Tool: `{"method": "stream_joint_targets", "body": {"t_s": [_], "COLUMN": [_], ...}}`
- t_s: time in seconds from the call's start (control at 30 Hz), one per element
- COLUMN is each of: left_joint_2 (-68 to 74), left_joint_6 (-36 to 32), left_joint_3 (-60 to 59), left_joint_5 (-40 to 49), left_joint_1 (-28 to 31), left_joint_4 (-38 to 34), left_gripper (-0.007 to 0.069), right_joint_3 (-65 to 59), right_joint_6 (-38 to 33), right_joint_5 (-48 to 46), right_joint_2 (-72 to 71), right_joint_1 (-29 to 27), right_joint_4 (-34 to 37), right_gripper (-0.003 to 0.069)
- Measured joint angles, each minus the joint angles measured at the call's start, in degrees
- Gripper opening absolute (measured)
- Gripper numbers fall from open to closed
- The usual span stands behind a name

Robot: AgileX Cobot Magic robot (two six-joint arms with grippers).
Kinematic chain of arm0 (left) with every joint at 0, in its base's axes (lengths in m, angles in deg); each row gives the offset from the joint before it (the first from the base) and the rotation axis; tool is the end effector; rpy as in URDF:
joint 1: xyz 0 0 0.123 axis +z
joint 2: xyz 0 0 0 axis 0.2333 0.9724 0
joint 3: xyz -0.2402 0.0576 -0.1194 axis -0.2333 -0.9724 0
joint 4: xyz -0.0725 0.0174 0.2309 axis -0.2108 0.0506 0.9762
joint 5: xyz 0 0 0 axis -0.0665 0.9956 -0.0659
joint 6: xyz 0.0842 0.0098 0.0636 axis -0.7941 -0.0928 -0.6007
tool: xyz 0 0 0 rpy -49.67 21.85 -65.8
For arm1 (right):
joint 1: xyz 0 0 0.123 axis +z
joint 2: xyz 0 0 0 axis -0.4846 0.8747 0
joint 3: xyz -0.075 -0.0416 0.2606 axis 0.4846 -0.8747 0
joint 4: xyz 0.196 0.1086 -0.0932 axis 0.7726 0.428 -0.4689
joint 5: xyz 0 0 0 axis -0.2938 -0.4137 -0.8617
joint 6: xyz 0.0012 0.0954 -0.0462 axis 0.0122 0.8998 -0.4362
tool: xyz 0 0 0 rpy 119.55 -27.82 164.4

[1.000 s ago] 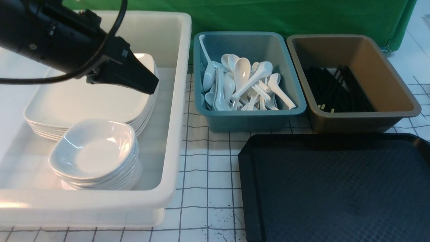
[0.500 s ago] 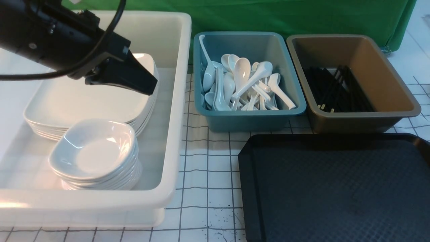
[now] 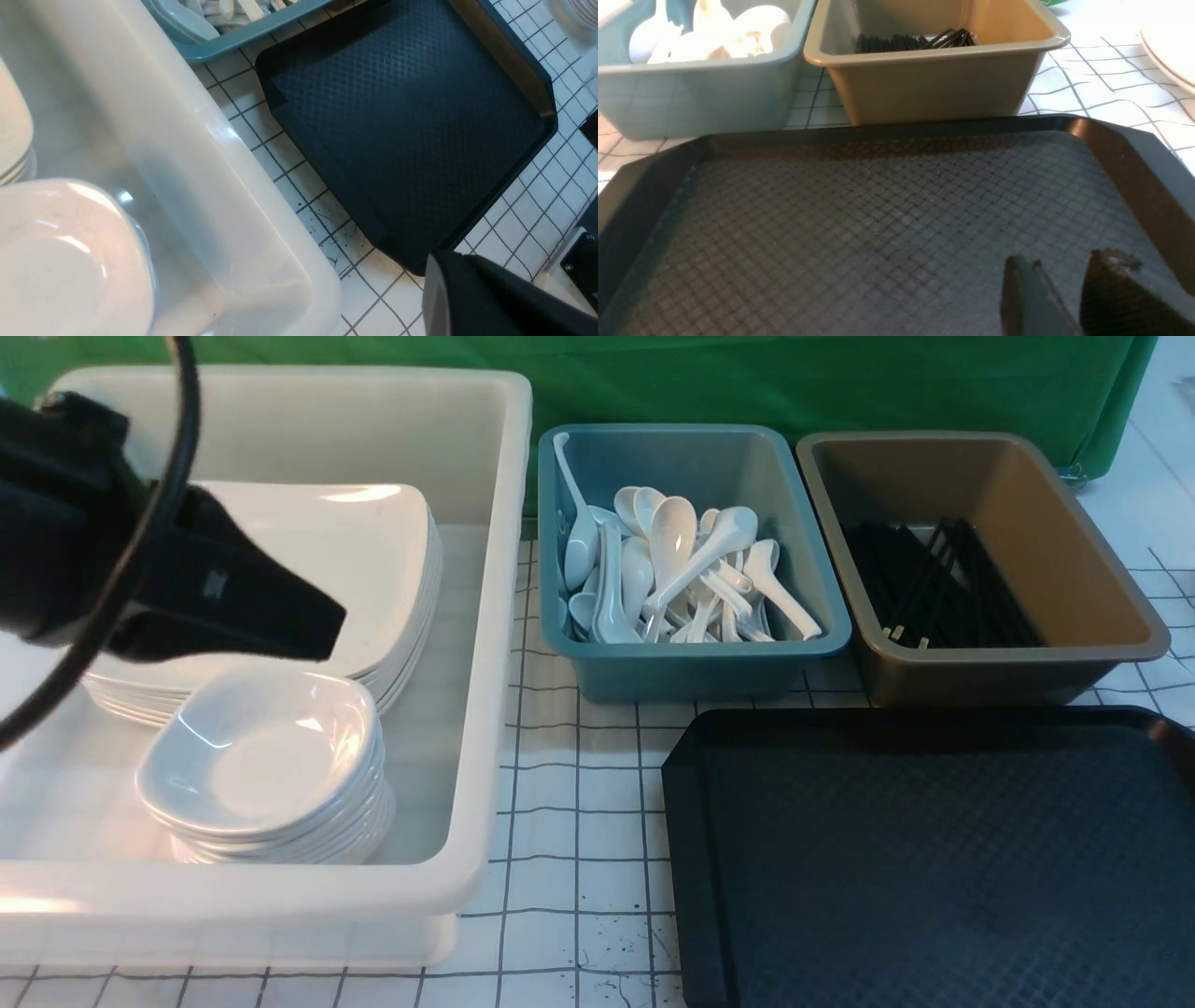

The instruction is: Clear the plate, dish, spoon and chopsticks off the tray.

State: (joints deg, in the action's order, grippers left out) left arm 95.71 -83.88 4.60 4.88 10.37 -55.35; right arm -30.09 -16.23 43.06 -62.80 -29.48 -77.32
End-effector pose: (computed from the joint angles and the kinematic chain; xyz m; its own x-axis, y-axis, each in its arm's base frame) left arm 0.1858 -0.0710 0.3808 -0.7124 0.2017 -0.6722 0.5357 0.7751 -0.3351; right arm 0.0734 -0.0007 0.1984 -0.0941 -0.0295 -0.9951 0.0058 0.9995 -0.0302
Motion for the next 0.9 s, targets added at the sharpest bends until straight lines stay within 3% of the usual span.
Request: {"method": "stream_joint_targets", "body": {"t_s": [0.3,0.4,0.57,0.67,0.9], "left_joint_2": [-20.14,-29.36,-40.37,-44.02,-45.82], "left_joint_6": [1.50,0.30,-0.13,-0.18,-0.24], "left_joint_3": [-12.22,-17.98,-27.67,-31.34,-33.29], "left_joint_5": [0.00,-5.25,-26.33,-33.96,-35.13], "left_joint_1": [0.00,-0.04,-0.04,-0.04,-0.04], "left_joint_4": [-0.31,-2.25,-6.39,-7.61,-0.76], "left_gripper": [-0.0002,-0.0002,-0.0002,-0.0002,-0.0001], "right_joint_3": [0.00,0.00,0.00,0.00,0.00], "right_joint_6": [0.00,0.00,0.00,0.00,0.00], "right_joint_5": [0.00,0.00,0.00,0.00,0.00], "right_joint_2": [0.00,0.00,0.00,0.00,0.00], "right_joint_1": [0.00,0.00,0.00,0.00,0.00], "right_joint_4": [0.00,0.00,0.00,0.00,0.00], "right_gripper": [0.0240,0.0240,0.0240,0.0240,0.0240]}}
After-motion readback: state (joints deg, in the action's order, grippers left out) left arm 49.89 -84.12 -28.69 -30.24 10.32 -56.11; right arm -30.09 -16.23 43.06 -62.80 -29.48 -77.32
